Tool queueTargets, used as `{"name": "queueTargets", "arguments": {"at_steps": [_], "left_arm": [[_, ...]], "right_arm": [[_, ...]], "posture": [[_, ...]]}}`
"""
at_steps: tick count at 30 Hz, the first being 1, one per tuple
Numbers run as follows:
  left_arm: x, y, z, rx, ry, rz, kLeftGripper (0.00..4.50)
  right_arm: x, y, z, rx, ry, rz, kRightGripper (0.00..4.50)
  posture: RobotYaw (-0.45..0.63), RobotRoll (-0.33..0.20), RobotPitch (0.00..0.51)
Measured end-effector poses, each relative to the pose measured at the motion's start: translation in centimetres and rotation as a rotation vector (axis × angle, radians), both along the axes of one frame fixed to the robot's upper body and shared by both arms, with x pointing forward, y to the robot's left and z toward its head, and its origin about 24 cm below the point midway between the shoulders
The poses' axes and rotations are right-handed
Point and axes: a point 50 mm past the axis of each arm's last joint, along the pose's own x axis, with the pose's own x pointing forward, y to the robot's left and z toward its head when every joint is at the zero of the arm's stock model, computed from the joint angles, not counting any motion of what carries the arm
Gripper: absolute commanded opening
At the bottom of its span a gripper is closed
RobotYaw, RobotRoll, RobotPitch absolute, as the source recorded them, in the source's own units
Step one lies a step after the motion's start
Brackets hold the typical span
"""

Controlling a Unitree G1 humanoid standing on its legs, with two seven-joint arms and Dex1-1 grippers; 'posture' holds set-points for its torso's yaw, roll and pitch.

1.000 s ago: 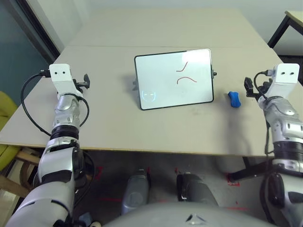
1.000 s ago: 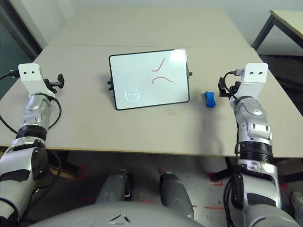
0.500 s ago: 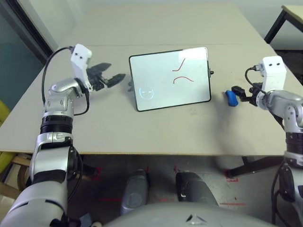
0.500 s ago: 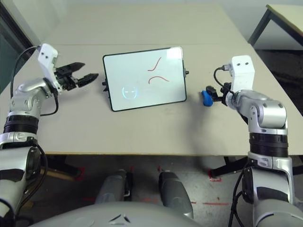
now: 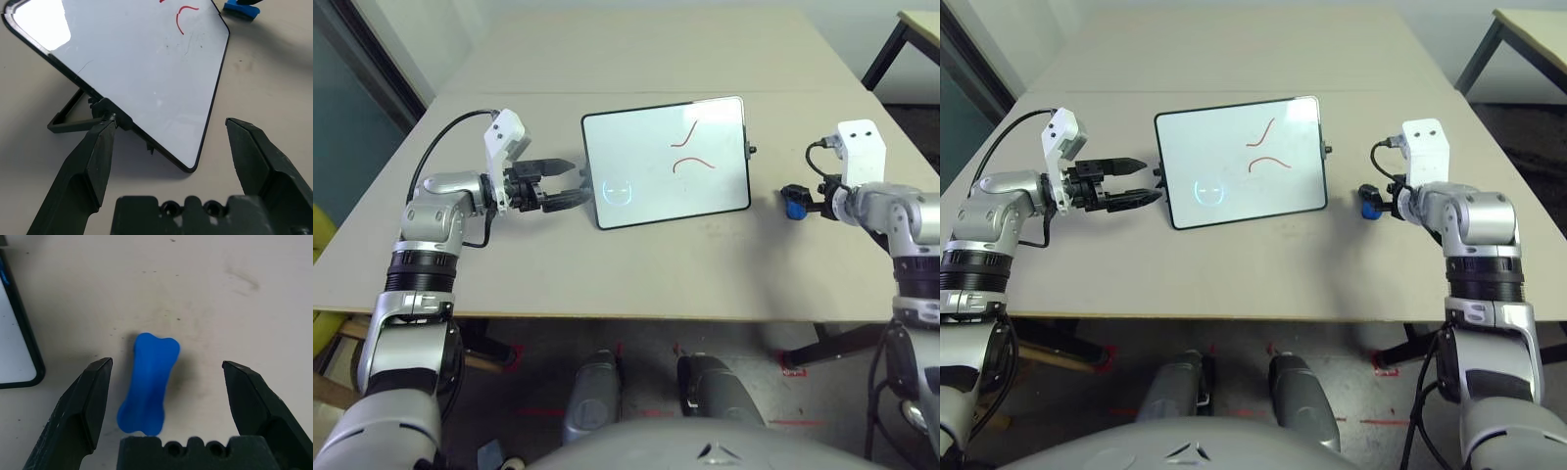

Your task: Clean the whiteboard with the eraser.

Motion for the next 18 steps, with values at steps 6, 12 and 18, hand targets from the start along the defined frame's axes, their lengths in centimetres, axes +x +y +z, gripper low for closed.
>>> {"name": "queueTargets", "arguments": {"at_steps": [6,12,18], "left_arm": [[-0.1,-0.4,0.4,0.002,-0.02,-0.025,4.5],[-0.1,-0.7,0.5,-0.003,-0.03,-0.035,4.5],[-0.2,-1.0,0.9,0.001,-0.048,-0.045,4.5]], "right_arm": [[0.3,0.3,-0.8,-0.011,0.041,0.012,4.46],[0.3,0.2,-1.7,-0.005,0.077,0.0,4.09],[0.4,0.4,-2.2,0.007,0.083,-0.001,1.93]], "posture": [[0.19,0.0,0.063],[0.19,0.0,0.062],[0.19,0.0,0.062]]}}
